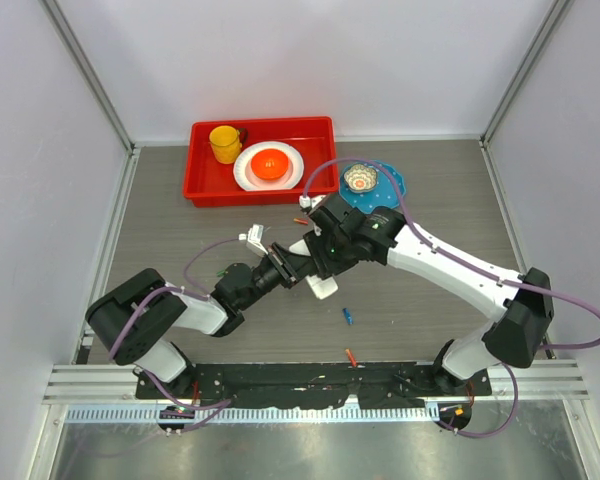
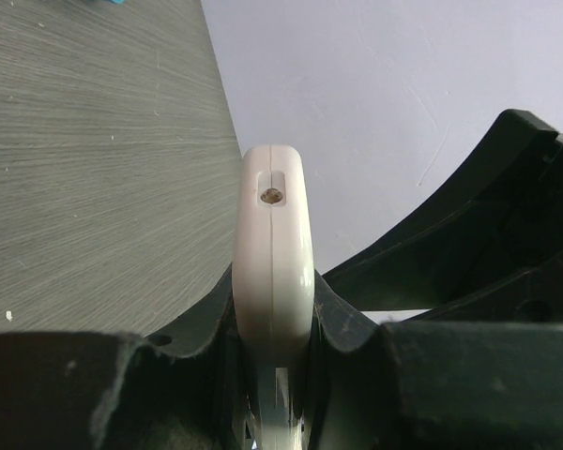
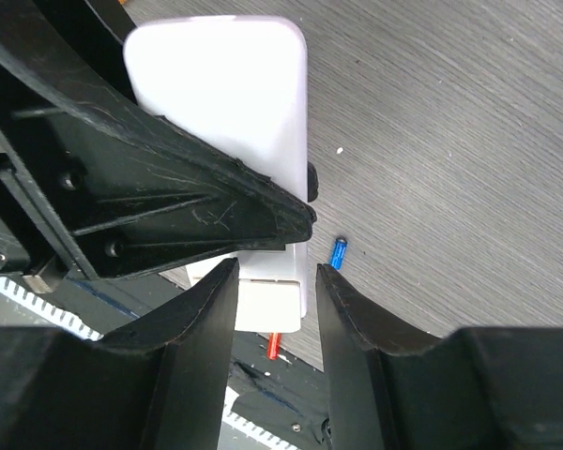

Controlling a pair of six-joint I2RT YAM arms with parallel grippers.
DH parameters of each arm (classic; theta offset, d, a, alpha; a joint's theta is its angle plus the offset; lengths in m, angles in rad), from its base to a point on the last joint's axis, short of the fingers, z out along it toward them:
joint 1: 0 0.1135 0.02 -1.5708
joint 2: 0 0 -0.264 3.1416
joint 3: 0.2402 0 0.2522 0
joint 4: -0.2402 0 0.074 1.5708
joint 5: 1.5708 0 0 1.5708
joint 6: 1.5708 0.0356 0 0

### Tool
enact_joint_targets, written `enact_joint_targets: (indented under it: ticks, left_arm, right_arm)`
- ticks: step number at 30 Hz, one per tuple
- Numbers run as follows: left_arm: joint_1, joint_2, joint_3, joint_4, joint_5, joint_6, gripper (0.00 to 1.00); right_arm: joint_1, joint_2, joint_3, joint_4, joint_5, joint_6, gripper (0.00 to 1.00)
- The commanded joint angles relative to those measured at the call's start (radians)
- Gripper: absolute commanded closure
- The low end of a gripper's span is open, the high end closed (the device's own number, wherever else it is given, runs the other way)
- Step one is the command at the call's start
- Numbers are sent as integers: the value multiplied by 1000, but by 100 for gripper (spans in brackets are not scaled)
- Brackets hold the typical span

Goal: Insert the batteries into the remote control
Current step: Load the battery cover into the remote control.

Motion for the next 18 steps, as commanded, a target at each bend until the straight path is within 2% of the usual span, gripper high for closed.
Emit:
enact_joint_targets:
  ticks: [1,7,12,16,18]
  left_arm:
    - [-8,9,18,279,8,-7,100]
    - [-8,12,13,279,2,-6,100]
    - [18,14,13,279,7,-37,100]
    - [49,-8,10,279,24,-75,100]
    - [71,-15,7,279,31,-102,100]
  right_arm:
    - [-3,-62,49,38,4,15,55]
    - [-3,-83,76,36,17,19,55]
    - [-8,-178,98,58,66,33,52]
    - [-29,-334,-84,233,66,73,46]
    - [-44,-396,-160,303,33,100,39]
